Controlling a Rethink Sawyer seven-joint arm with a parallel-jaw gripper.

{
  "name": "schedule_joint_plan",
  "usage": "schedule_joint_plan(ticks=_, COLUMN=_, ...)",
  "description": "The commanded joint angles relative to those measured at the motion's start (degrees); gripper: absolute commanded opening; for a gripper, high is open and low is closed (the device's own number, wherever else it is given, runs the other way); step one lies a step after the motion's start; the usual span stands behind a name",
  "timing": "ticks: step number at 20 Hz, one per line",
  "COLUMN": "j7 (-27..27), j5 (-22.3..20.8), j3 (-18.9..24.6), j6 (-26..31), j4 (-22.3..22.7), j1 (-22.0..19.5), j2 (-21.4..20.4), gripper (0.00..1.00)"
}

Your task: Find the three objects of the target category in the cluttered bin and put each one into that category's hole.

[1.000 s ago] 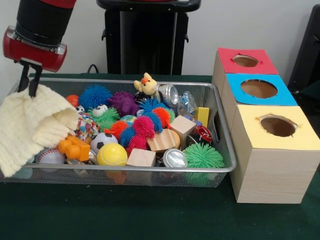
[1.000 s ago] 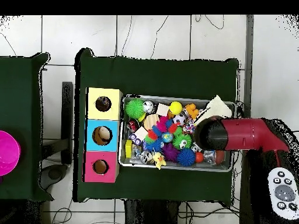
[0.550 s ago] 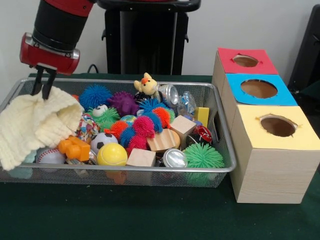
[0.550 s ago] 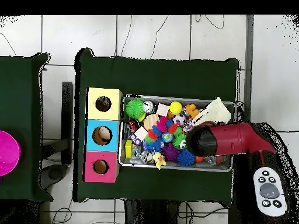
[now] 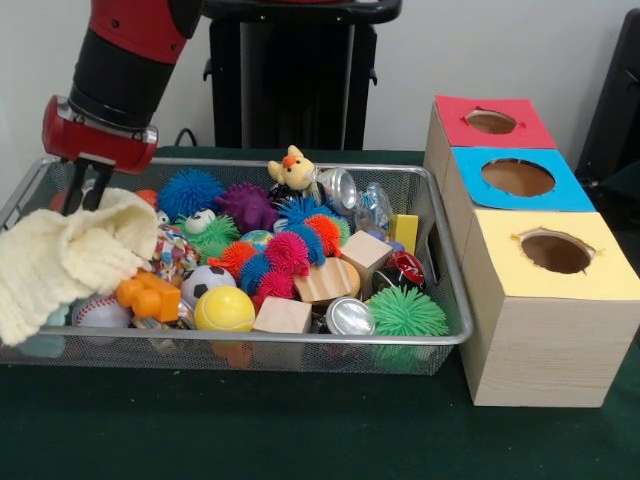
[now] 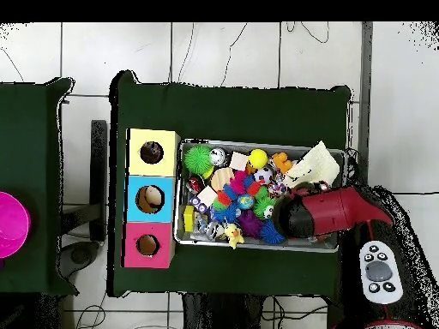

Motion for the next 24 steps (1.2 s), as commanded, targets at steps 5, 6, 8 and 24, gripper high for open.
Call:
schedule_joint_plan(ticks=5, j7=5.4, j5=-2.8, j3=-3.3, j6=-4.9, j4=-0.5, j1=-2.5, j2=10.3, gripper=0.00)
schedule_joint_plan(ticks=6, j7=5.4, j5=-2.4, j3=-3.6, j6=-4.9, j4=-0.1, j1=-2.9, j2=10.5, gripper=0.00)
schedule_joint_plan(ticks=8, j7=5.7, j5=-2.0, j3=-4.2, j6=-5.2, j4=0.4, j1=-3.0, j2=10.8, gripper=0.00)
schedule_joint_plan(ticks=24, j7=2.7, j5=1.9, j3=0.2, j6=-7.1, j4=0.6, j1=-4.1, j2=12.5, gripper=0.00)
